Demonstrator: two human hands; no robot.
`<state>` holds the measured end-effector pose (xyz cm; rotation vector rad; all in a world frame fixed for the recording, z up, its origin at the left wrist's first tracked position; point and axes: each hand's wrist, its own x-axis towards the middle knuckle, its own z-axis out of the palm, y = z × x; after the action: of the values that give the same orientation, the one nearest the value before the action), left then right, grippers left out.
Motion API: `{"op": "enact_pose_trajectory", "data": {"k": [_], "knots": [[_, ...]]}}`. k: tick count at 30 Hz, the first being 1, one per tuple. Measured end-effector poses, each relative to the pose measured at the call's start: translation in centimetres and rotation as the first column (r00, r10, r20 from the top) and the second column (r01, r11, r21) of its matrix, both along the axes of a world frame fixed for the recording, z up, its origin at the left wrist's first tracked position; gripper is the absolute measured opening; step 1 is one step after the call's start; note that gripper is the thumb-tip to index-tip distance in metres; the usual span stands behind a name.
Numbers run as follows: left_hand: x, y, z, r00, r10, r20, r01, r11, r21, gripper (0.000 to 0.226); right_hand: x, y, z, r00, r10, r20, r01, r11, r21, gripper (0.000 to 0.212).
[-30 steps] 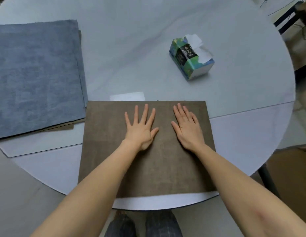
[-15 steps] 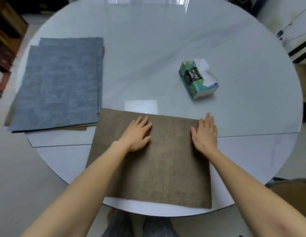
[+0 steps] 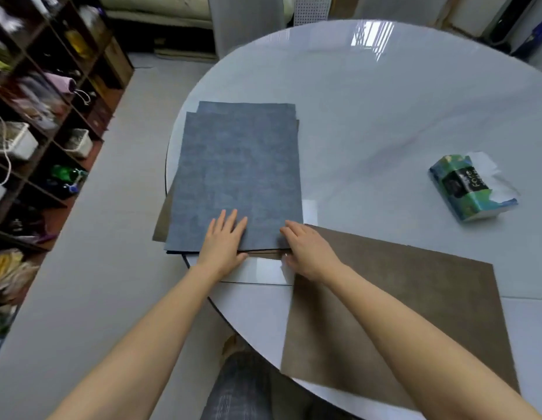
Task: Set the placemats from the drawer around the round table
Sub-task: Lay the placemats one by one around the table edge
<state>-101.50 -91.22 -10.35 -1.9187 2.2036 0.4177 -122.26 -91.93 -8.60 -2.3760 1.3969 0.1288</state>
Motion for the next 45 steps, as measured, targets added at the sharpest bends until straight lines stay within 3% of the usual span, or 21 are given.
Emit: {"op": "enact_pose_trajectory", "data": {"k": [3,6,12,16,19,23,27,34,39,41,43,44,45], "knots": [[3.1,-1.2,-1.3,0.994,-0.089,0.056,0.086,0.995,0.05,0.089,4.5,-1.1,-1.5,0.979,0.077,-0.19,-0.079,0.997,-0.003,0.063],[4.7,-2.2,-2.2,0.995,-0.093,0.036,0.088,0.988,0.128,0.085,7.5,-1.2,-2.5,0.965,0.08,-0.249,-0.075,0.997,0.029,0.058],[5.2,-3.9,-2.6,0.991,-0.122,0.057,0.113,0.982,0.149,0.079,10.0,-2.1,-3.5,0.967,-0.058,-0.247,0.07,0.997,0.038,0.052],[5.3,-5.6,-3.0,0.994,-0.108,0.032,0.103,0.984,0.142,0.076,10.7,-3.6,-4.6,0.96,-0.118,-0.254,0.133,0.99,0.043,0.069],[4.7,-8.3,-3.0,0.996,-0.085,0.01,0.083,0.987,0.141,0.074,11.1,-6.0,-4.6,0.953,-0.19,-0.237,0.196,0.981,0.004,0.053],[4.4,-10.8,-2.7,0.998,-0.051,-0.044,0.058,0.983,0.174,0.074,9.6,-9.5,-4.0,0.964,-0.154,-0.216,0.17,0.984,0.058,0.054],[6.4,-10.8,-2.9,0.987,-0.158,-0.026,0.16,0.978,0.131,0.064,8.0,-10.2,-3.5,0.983,-0.149,-0.106,0.156,0.986,0.055,0.055],[6.8,-10.7,-2.3,0.932,-0.342,0.118,0.338,0.94,0.055,0.052,8.0,-10.8,-2.8,0.966,-0.009,-0.259,-0.003,0.999,-0.048,0.045],[7.4,-11.5,-0.9,0.977,-0.203,0.071,0.197,0.977,0.075,0.049,8.9,-10.7,-0.9,0.96,-0.16,-0.228,0.14,0.985,-0.102,0.021],[7.3,-12.1,0.4,0.971,-0.238,0.029,0.236,0.97,0.061,0.036,8.3,-10.2,0.0,0.97,-0.2,-0.136,0.181,0.973,-0.14,0.017],[7.0,-12.2,1.9,0.971,-0.237,-0.022,0.237,0.971,-0.015,0.023,7.2,-9.2,0.3,0.966,-0.234,0.107,0.255,0.923,-0.287,0.022],[6.7,-12.1,2.5,0.973,-0.22,-0.067,0.216,0.975,-0.054,0.017,6.9,-8.4,0.7,0.919,-0.298,0.259,0.372,0.874,-0.313,0.031],[6.0,-11.7,3.1,0.972,-0.193,-0.131,0.184,0.98,-0.08,0.014,6.7,-7.5,1.7,0.8,-0.408,0.44,0.542,0.807,-0.237,0.045]]}}
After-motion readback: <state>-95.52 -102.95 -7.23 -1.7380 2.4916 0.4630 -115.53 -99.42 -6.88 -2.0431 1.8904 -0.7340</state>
